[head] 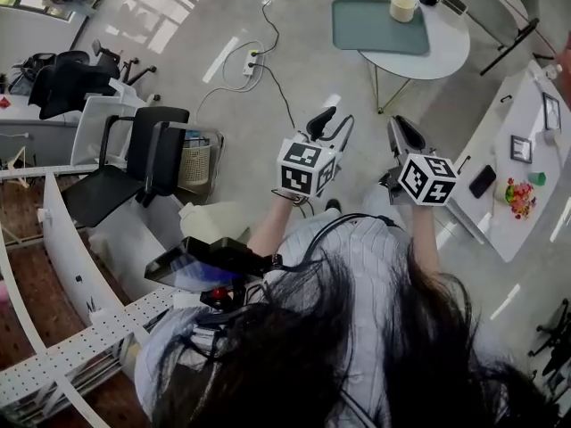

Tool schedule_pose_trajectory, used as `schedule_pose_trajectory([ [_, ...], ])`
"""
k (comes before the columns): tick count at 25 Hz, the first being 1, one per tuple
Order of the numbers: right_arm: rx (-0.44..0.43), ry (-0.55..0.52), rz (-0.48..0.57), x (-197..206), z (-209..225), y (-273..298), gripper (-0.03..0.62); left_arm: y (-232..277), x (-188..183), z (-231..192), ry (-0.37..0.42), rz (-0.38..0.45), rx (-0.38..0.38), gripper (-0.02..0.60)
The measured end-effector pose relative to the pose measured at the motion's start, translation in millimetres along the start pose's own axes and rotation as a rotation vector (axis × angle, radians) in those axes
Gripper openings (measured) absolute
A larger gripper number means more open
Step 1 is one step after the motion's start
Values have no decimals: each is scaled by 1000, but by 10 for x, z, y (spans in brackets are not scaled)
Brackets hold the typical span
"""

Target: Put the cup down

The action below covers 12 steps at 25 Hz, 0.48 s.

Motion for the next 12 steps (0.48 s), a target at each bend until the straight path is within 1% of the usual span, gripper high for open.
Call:
schedule_pose_trajectory([
  [6,15,-12,14,314,-501,-181,66,-425,244,-31,1,5,52,144],
  [12,38,-31,13,628,-900,-438,66,-743,493,-3,-19,9,98,123],
])
Point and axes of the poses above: the fingertips, and each gripper's own axes: y forward along the fingers, z to its right, x out of its underside, the point moved 8 cm from there along -y, backward along the fingers, and after that the axes turned 3 degrees about -x, right-handed, at the moved point
